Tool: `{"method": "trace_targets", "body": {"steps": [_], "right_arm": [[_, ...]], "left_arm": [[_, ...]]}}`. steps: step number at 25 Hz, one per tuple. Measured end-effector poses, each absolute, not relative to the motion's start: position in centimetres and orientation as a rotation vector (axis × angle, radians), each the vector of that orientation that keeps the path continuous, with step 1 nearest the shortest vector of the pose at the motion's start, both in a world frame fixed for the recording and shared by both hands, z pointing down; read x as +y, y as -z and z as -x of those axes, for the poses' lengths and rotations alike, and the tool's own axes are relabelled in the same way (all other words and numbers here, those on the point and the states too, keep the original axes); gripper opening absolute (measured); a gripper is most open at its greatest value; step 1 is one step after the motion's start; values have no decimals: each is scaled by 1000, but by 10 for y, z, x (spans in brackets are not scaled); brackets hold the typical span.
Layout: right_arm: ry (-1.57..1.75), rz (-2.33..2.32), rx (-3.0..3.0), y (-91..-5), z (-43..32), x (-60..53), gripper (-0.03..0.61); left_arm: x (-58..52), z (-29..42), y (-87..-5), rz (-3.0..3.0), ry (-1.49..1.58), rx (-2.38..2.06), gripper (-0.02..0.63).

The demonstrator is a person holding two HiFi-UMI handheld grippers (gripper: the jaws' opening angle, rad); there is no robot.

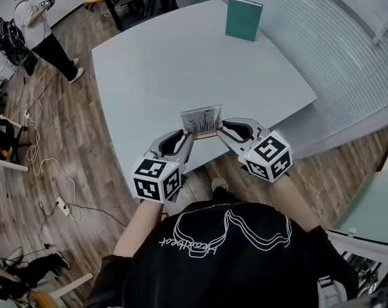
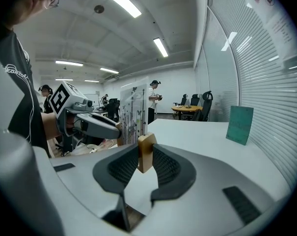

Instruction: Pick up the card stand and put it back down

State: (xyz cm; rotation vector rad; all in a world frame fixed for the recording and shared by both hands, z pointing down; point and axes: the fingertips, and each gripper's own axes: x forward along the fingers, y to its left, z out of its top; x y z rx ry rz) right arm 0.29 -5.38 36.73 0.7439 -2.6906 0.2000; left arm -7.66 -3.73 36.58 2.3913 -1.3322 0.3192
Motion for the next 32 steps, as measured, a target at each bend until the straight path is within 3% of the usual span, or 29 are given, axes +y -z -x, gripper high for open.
{"method": "trace_targets", "body": {"steps": [32], "right_arm": [[-218,-637,-2647,-406,-1,-192,94]], "left_arm": [[-168,76,-402,-2293,-354,-1395,101]]}}
